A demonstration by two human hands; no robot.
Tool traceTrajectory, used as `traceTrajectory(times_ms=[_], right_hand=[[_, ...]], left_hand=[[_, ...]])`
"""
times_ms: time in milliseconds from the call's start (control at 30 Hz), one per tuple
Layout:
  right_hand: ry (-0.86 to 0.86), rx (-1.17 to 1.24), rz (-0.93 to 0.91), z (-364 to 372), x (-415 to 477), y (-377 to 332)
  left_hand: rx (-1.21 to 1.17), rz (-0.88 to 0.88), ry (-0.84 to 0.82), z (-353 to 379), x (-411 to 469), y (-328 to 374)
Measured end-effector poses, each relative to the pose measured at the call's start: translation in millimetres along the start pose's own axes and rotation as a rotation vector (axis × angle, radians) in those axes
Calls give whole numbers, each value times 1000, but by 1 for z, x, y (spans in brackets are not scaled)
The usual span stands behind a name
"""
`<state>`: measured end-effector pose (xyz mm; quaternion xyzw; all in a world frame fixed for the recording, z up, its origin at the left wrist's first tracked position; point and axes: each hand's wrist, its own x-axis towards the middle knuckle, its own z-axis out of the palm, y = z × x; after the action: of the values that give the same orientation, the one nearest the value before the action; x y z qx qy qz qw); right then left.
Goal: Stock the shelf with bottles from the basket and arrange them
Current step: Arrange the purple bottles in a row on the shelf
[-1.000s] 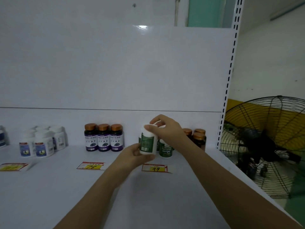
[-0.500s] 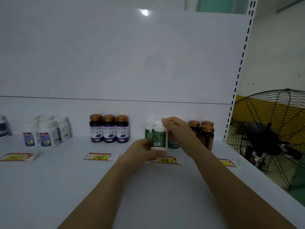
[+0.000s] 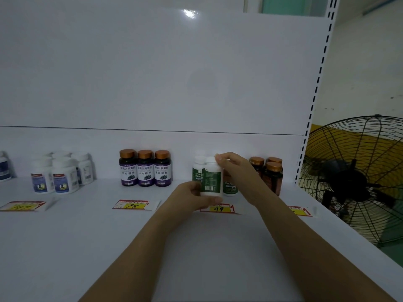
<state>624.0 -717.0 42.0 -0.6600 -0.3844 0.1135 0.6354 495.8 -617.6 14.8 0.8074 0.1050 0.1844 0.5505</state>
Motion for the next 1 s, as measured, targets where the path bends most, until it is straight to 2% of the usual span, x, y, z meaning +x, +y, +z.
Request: traceTrajectory(times_ms=[633, 767, 900, 1000], right_hand=[[-26, 22, 10, -1, -3, -3], [-73, -162, 26, -6, -1, -11], [-225, -425, 84, -15, 6, -35], [-278, -591, 29, -18, 8, -55]], left_hand=[[57, -41, 18, -1, 4, 0], [93, 19, 56, 2, 4, -3], [223, 38, 112, 3, 5, -5], [364, 29, 141, 6, 7, 2]])
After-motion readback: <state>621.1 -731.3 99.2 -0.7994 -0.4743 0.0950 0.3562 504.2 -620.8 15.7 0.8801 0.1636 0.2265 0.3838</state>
